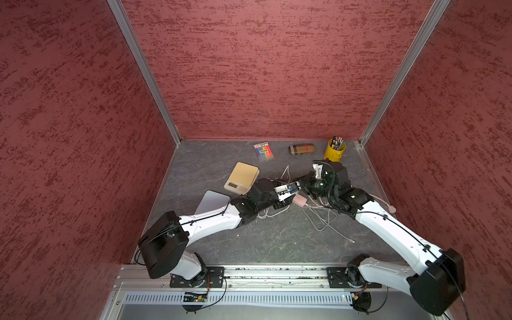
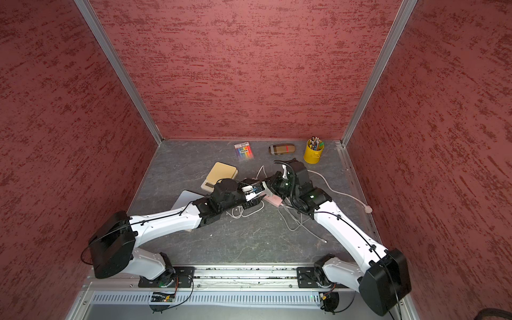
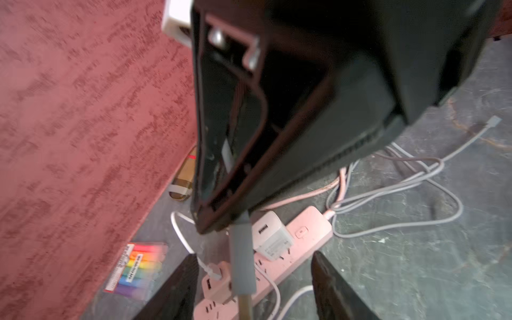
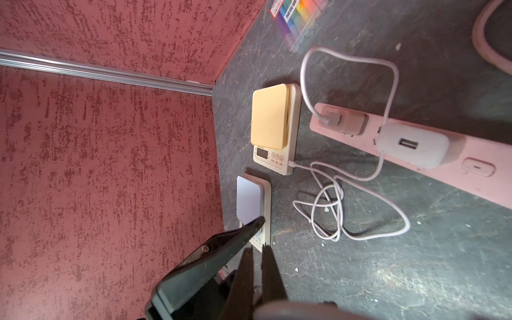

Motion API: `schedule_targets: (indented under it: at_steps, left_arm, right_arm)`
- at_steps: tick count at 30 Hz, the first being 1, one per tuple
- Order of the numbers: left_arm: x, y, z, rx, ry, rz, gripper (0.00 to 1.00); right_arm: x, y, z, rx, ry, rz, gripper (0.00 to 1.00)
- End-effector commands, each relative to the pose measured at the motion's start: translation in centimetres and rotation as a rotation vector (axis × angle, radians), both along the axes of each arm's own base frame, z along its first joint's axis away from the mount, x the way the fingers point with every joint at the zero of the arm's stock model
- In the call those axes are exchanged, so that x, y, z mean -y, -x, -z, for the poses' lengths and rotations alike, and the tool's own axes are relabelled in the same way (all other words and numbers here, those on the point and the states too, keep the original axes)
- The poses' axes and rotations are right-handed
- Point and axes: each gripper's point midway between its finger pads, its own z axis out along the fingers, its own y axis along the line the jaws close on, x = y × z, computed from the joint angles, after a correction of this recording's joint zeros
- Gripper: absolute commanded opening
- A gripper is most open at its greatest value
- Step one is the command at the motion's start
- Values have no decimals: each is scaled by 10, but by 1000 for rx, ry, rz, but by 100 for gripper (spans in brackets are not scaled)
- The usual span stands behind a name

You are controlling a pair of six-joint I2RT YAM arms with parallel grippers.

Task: Charge the electronic scale
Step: Adjust the charging cable at the center of the board.

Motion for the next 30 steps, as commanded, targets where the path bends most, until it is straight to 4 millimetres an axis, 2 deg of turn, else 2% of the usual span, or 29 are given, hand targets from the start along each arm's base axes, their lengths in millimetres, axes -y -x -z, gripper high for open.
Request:
schedule_targets:
  at_steps: [1,4,7,10,13,23,29,30]
  left_arm:
    - [-9,20,-23,-248,232,145,67]
    - [-19,26,-45,-484,393,282,61]
    - [-20,25,-50,-675,433,351,59]
    - [-21,23,-51,-766,466,395,57]
    - [-21,18,-54,-785,498,430,53]
    - [-10,12,-43,-811,472,446,43]
    - [-6,11,-47,-792,465,457,26]
    - [-6,11,-42,-820,456,445,22]
  right_arm:
    - [-1,-8,-26,156,31,-46,0]
    - [-8,-13,-27,242,110,-135,0]
    - [-11,-15,-28,315,169,-195,0]
    - [-13,-15,-32,367,188,-229,0]
    - [-14,-13,-34,381,179,-246,0]
    - [-14,-7,-31,362,130,-248,0]
    - [-16,-6,-34,356,92,-251,0]
    - [-16,-6,-34,354,88,-248,0]
